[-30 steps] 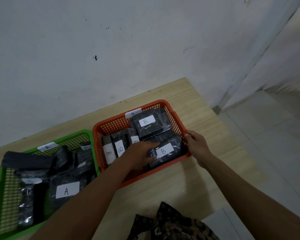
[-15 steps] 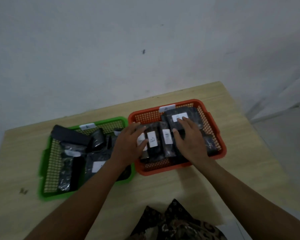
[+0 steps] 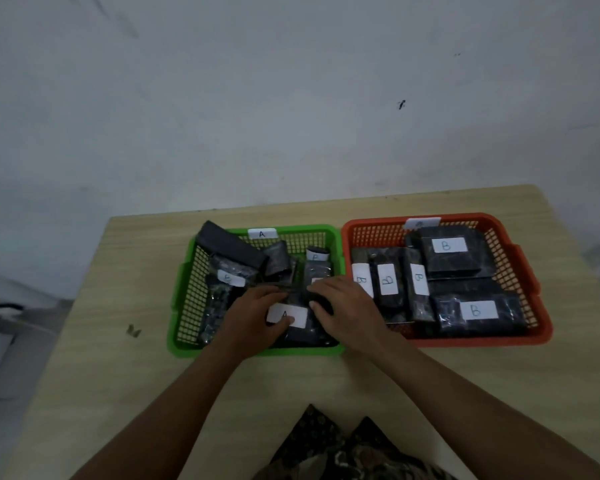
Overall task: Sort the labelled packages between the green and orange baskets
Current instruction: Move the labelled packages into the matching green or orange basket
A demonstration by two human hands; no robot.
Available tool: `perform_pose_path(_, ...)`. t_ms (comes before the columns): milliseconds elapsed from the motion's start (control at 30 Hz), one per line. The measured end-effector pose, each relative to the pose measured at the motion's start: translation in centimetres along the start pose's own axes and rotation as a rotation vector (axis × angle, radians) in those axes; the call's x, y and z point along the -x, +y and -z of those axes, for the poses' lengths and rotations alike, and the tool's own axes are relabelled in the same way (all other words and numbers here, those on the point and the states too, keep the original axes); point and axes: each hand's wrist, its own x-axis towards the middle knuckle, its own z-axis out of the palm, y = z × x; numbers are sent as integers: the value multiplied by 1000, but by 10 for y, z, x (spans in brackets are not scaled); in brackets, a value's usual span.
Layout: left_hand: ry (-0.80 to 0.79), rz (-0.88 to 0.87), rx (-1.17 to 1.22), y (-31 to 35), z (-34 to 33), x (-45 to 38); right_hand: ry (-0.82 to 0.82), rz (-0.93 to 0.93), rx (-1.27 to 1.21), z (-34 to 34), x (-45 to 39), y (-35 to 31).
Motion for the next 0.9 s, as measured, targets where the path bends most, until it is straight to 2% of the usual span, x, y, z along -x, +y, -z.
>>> perform_pose_path(100, -42, -28, 4, -14, 1, 6, 13, 30, 102, -10, -1, -10)
perform_pose_path(233, -15, -65, 27, -26, 3, 11, -53, -54, 232, -18, -5, -18)
perform_pose_path(300, 13, -33, 46, -31, 3, 13, -67, -71, 251, -22, -9, -20)
perform_pose_path(433, -44, 24, 135, -44, 6, 16, -93, -12, 212, -31, -17, -32)
perform_pose_path(533, 57, -8, 134, -54, 12, 23, -133, 4, 165, -39, -26, -42)
perform_pose_path(733, 340, 90, -22, -90, 38, 37, -221, 10, 47, -62, -64, -76)
perform_pose_path(900, 329, 290, 115, -114, 43, 51, -302, -87, 1, -95, -93, -108)
